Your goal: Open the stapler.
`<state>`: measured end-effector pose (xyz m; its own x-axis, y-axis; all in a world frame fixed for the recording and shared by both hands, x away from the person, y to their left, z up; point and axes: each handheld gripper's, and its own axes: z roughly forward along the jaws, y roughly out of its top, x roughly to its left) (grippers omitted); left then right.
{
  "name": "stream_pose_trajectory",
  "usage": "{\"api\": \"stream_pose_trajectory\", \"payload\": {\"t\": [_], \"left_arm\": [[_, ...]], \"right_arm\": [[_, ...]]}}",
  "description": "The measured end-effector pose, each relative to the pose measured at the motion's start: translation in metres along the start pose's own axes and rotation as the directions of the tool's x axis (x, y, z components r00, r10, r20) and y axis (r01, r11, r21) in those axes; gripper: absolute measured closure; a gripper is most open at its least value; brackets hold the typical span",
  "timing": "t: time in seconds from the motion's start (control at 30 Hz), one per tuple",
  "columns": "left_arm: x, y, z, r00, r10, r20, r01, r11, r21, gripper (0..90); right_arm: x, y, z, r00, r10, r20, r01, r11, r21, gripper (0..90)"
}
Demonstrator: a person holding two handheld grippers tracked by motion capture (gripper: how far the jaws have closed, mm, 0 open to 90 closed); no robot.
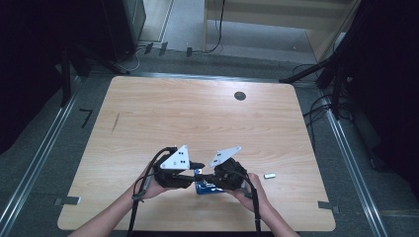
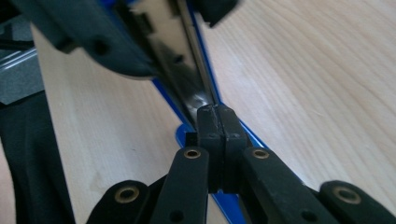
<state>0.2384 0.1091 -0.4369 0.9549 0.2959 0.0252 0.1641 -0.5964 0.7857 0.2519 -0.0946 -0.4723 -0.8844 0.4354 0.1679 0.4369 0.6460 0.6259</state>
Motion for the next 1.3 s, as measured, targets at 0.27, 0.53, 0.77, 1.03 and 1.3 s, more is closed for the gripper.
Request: {"api": "stream_pose_trajectory", "payload": {"t": [0.27,0.53,0.77,1.03,1.3], "left_arm": [[0.0,-0.001,0.0,1.0,-0.01,0.003,0.01,1.0,0.0,66.6],[0.001,0.0,-0.001,0.9999,-0.012,0.005,0.012,0.9998,0.014,66.7],[0.0,0.0,-0.001,0.9998,-0.018,0.002,0.018,0.9996,0.02,66.7],[0.0,-0.002,-0.004,0.9995,-0.031,0.001,0.031,0.9989,0.036,66.8],[-0.001,-0.003,-0.007,0.999,-0.044,0.0,0.044,0.9975,0.055,66.8]], "right_arm": [[-0.028,-0.013,-0.021,0.9905,0.049,0.128,-0.056,0.997,0.048,90.0],[-0.046,-0.029,-0.03,0.9807,0.106,0.165,-0.123,0.988,0.097,85.3],[-0.048,-0.033,-0.03,0.9816,0.128,0.142,-0.145,0.982,0.122,81.5],[-0.049,-0.035,-0.03,0.9803,0.14,0.14,-0.158,0.978,0.134,82.2],[-0.05,-0.035,-0.031,0.9791,0.149,0.138,-0.168,0.977,0.134,82.8]]}}
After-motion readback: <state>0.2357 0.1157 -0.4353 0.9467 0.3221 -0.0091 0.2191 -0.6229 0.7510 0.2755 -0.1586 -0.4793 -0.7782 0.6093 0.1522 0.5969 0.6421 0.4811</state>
